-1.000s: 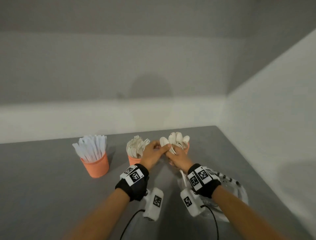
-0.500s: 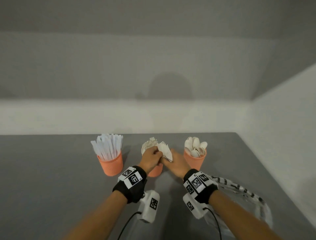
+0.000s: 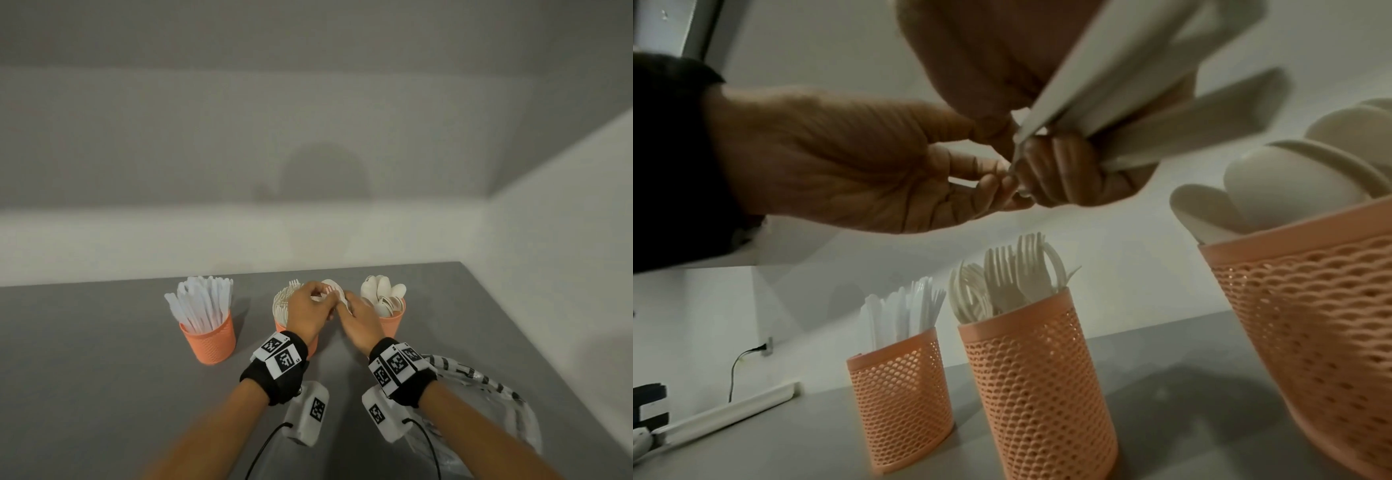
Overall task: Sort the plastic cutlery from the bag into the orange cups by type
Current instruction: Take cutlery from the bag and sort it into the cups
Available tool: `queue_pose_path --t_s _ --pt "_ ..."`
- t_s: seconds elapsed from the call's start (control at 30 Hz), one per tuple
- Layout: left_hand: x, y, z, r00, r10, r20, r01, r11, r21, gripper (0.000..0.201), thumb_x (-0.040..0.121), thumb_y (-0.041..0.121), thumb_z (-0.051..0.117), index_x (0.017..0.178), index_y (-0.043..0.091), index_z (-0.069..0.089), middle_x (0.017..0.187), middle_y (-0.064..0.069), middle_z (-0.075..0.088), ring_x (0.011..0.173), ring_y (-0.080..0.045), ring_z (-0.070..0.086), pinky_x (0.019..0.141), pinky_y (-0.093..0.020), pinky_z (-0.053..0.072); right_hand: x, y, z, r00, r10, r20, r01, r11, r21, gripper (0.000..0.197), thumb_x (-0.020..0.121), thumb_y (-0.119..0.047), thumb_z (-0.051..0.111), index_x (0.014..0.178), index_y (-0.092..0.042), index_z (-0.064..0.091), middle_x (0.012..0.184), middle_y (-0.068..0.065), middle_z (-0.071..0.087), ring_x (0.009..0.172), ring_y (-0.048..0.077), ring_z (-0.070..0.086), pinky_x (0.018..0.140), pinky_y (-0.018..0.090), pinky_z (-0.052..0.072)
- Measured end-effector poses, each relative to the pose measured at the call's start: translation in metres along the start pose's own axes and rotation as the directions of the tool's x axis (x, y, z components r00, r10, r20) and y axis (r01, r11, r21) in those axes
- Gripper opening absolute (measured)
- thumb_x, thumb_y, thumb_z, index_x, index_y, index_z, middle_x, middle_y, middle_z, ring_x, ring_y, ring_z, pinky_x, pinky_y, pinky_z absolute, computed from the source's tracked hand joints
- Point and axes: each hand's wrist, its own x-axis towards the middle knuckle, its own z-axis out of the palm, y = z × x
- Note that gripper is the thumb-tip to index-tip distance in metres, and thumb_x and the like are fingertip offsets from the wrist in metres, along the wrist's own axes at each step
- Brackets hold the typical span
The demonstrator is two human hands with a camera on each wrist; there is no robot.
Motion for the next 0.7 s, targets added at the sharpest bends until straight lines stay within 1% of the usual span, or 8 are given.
queue_pose_path --t_s 0.07,0.2,0.3,0.4,0.47,0.53,0.6,0.7 --pt "0.002 -0.002 0.001 1.0 0.004 0.002 -0.004 1.0 0.03 0.014 0.086 0.003 0.058 0.076 0.012 0.054 0.064 -0.003 0.059 0.044 -0.006 0.053 0.049 -0.016 0.047 0.001 0.003 0.0 1.0 0.013 0.004 -0.013 0.999 0.031 0.027 0.096 -0.025 0.04 0.112 -0.011 0.057 0.098 0.003 0.064 0.092 0.017 0.057 0.083 0.029 0.043" --pt "0.006 -0.001 -0.004 1.0 0.015 0.004 -0.015 0.997 0.077 0.013 0.09 0.008 0.055 0.079 0.013 0.052 0.071 -0.006 0.06 0.04 -0.003 0.054 0.046 -0.018 0.046 0.001 0.011 0.0 0.995 0.101 0.021 -0.103 0.984 0.142 0.031 0.097 -0.038 0.037 0.103 -0.016 0.058 0.081 -0.01 0.056 0.082 0.013 0.053 0.08 0.028 0.037" --pt "0.013 0.002 -0.017 1.0 -0.009 -0.021 0.009 1.0 0.021 0.012 0.094 0.01 0.048 0.082 0.014 0.05 0.075 -0.007 0.062 0.053 -0.016 0.059 0.049 -0.025 0.049 0.004 0.019 -0.008 0.988 0.151 0.008 -0.152 0.983 0.1 0.045 0.1 -0.039 0.031 0.101 -0.005 0.061 0.093 0.005 0.061 0.092 0.019 0.053 0.088 0.029 0.035" --pt "0.023 0.003 -0.035 0.995 0.067 -0.069 -0.064 0.997 0.043 0.014 0.095 0.006 0.044 0.085 0.015 0.048 0.087 -0.014 0.065 0.06 -0.016 0.064 0.054 -0.022 0.054 0.013 0.029 -0.017 0.979 0.197 -0.043 -0.191 0.975 0.115 0.045 0.1 -0.037 0.033 0.094 -0.004 0.064 0.086 0.008 0.059 0.087 0.02 0.055 0.095 0.037 0.043" --pt "0.027 0.004 -0.048 0.983 0.152 -0.106 -0.145 0.987 0.073 0.016 0.094 0.003 0.044 0.086 0.017 0.048 0.083 -0.014 0.065 0.054 -0.007 0.063 0.054 -0.019 0.054 0.02 0.029 -0.026 0.961 0.247 -0.122 -0.211 0.945 0.251 0.038 0.098 -0.03 0.037 0.088 -0.004 0.063 0.074 0.004 0.056 0.072 0.012 0.057 0.078 0.028 0.051" --pt "0.029 0.009 -0.06 0.954 0.263 -0.144 -0.247 0.962 0.121 0.015 0.093 0.0 0.045 0.098 0.012 0.052 0.078 -0.011 0.064 0.05 -0.002 0.061 0.055 -0.017 0.054 0.028 0.019 -0.043 0.934 0.309 -0.177 -0.22 0.892 0.394 0.032 0.095 -0.016 0.036 0.073 -0.007 0.056 0.053 -0.004 0.046 0.049 0.009 0.046 0.049 0.019 0.04" --pt "0.031 0.014 -0.07 0.908 0.386 -0.159 -0.352 0.913 0.209 0.024 0.093 0.001 0.046 0.112 0.01 0.056 0.079 -0.008 0.063 0.054 -0.001 0.062 0.06 -0.014 0.054 0.037 0.007 -0.062 0.915 0.318 -0.249 -0.167 0.859 0.484 0.032 0.092 -0.012 0.032 0.066 -0.013 0.051 0.047 -0.006 0.043 0.044 0.01 0.038 0.044 0.021 0.031" --pt "0.032 0.02 -0.081 0.852 0.507 -0.128 -0.458 0.841 0.288 0.033 0.094 0.002 0.046 0.124 0.009 0.057 0.084 -0.005 0.061 0.067 -0.013 0.063 0.068 -0.007 0.052 0.052 -0.009 -0.081 0.894 0.269 -0.358 -0.016 0.818 0.576 0.028 0.09 -0.01 0.028 0.072 -0.015 0.048 0.058 0.0 0.037 0.05 0.012 0.034 0.052 0.024 0.031"
